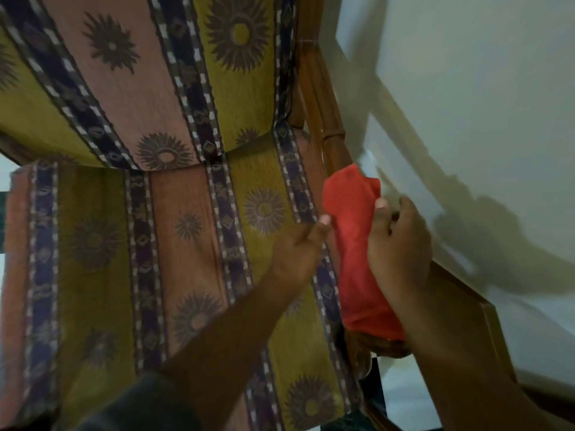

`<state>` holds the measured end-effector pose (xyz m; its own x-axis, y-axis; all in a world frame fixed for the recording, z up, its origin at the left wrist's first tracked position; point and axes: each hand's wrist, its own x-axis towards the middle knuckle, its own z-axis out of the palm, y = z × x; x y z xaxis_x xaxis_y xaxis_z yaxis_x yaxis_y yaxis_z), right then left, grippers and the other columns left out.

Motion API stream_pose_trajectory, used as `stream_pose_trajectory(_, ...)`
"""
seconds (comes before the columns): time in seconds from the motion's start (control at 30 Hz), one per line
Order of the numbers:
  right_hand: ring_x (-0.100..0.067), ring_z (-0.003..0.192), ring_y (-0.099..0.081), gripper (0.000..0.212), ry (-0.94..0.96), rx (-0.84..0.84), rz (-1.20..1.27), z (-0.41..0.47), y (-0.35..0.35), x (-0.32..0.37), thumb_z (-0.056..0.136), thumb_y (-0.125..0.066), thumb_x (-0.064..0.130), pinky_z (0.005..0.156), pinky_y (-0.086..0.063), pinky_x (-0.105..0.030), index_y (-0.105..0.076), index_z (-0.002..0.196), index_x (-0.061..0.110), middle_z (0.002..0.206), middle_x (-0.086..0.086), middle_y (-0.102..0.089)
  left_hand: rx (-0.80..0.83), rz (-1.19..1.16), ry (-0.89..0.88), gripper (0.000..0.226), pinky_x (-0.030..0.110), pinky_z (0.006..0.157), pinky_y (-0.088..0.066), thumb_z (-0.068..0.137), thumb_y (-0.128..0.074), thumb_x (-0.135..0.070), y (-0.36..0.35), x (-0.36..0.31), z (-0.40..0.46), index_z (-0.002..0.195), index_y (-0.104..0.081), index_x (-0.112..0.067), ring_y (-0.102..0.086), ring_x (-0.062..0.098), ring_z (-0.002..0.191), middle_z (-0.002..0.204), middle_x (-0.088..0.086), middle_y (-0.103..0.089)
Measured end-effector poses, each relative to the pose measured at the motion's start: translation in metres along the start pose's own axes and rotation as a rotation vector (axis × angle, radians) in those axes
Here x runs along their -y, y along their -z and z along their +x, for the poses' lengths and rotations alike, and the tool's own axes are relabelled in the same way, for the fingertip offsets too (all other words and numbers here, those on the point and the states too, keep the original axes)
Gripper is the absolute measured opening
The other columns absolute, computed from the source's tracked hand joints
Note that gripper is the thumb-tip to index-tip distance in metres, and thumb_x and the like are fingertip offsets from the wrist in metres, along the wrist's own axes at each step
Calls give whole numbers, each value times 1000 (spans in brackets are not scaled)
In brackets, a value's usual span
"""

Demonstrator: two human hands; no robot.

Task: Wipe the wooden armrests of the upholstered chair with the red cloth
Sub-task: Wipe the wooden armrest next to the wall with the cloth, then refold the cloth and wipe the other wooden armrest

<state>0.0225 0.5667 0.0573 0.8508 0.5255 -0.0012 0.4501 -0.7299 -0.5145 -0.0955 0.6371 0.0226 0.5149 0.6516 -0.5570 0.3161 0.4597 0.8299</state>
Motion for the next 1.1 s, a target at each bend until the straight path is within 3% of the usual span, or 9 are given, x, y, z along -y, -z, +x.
stream_pose_trajectory(0.07, -7, 66, -55, 47, -29, 58, -21, 1, 2, 4, 103, -32, 51, 58, -33, -17, -59, 85, 18, 74, 1, -59, 33, -69, 0, 34, 35, 68, -53, 96, -59, -44, -20, -5, -14, 75, -66, -18, -63, 14, 67, 73, -1, -66)
stream_pose_trajectory(0.1, -6, 59, -47, 46, -23, 47, -41, 1, 4, 7, 103, -34, 50, 55, -25, -17, -58, 82, 17, 71, 2, -55, 21, -78, -23, 29, 31, 62, -51, 98, -59, -36, -26, -8, -18, 75, -64, -18, -59, 10, 60, 67, -3, -62)
stream_pose_trajectory(0.27, -10, 82, -49, 36, 76, -44, 97, -16, 11, 39, 101, -47, 41, 64, -30, -3, -59, 118, 12, 97, 6, -54, -84, -160, -28, 22, 23, 50, -38, 100, -55, -27, -6, -15, -36, 89, -59, -9, -43, 4, 51, 64, -4, -50)
stream_pose_trajectory(0.4, -8, 111, -53, 38, 107, 145, 309, -64, -16, 96, 100, -51, 35, 94, -42, -23, -54, 134, 18, 124, 4, -59, -353, -100, -149, 16, 13, 51, -36, 100, -55, -26, 71, -5, -67, 85, -57, -19, -42, -4, 49, 61, -12, -49)
stream_pose_trajectory(0.47, -2, 115, -52, 38, 134, 218, 380, -94, -30, 125, 99, -53, 30, 101, -41, -19, -54, 136, 21, 129, 7, -59, -478, -39, -206, 15, 13, 56, -38, 99, -56, -26, 117, -1, -91, 85, -58, -23, -47, -5, 56, 62, -16, -54)
stream_pose_trajectory(0.6, 0, 113, -54, 41, 198, 403, 565, -180, -72, 201, 97, -59, 22, 97, -41, -13, -55, 137, 20, 130, 7, -60, -673, 78, -230, 16, 30, 64, -41, 95, -56, -37, 235, 16, -156, 88, -59, -22, -47, 5, 63, 66, -13, -53)
stream_pose_trajectory(0.73, -4, 117, -56, 46, 316, 493, 680, -267, -104, 274, 91, -57, 27, 102, -43, -20, -56, 136, 19, 133, 2, -62, -862, 205, -191, 15, 13, 57, -37, 99, -55, -27, 330, 30, -222, 84, -57, -24, -48, -2, 58, 63, -13, -54)
stream_pose_trajectory(0.83, 2, 112, -53, 46, 372, 486, 709, -307, -121, 306, 91, -58, 28, 96, -38, -5, -56, 136, 17, 127, 6, -60, -940, 225, -172, 11, 8, 59, -39, 99, -54, -30, 374, 38, -249, 90, -60, -27, -53, -6, 66, 73, -12, -58)
stream_pose_trajectory(1.1, 3, 106, -50, 46, 392, 383, 546, -357, -154, 299, 93, -65, 14, 86, -39, -1, -53, 137, 13, 123, -2, -61, -859, 296, -74, 4, 13, 62, -40, 99, -54, -34, 408, 84, -250, 97, -56, -31, -56, -6, 77, 79, -17, -59)
